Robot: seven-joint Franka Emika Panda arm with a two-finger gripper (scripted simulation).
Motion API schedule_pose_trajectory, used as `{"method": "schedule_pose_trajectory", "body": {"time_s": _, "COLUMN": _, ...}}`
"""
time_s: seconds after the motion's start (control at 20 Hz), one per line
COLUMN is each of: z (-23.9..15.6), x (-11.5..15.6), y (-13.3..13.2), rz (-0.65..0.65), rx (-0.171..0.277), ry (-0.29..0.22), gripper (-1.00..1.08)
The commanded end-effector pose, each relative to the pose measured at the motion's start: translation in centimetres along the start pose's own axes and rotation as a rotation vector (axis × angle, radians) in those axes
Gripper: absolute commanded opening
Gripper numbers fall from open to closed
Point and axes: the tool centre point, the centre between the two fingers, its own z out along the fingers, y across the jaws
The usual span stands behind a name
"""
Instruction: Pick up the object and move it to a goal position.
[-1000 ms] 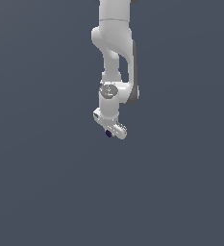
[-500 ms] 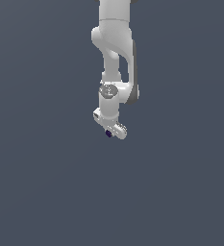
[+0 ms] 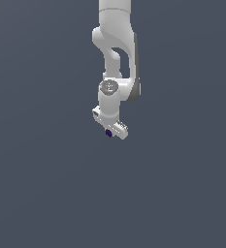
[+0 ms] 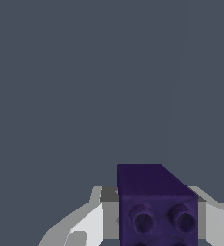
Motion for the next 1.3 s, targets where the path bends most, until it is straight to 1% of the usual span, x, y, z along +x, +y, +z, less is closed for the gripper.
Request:
{"method": "schedule_pose_trajectory", "body": {"time_s": 0.0, "z": -1.5, "x": 0.5, "y": -0.2, "rz": 0.000, "rx": 0.001, "ry": 0.001, "gripper": -1.00}}
{"method": "schedule_pose_trajectory", "body": {"time_s": 0.3, "z": -6.2, "x": 1.9, "y": -0.8, "rz": 0.001, "rx": 0.000, "ry": 0.001, "gripper": -1.00}}
{"method": "schedule_pose_trajectory", "body": {"time_s": 1.25, "z": -24.4, "x": 7.8, "y": -3.3, "rz": 0.002, "rx": -0.001, "ry": 0.002, "gripper": -1.00}}
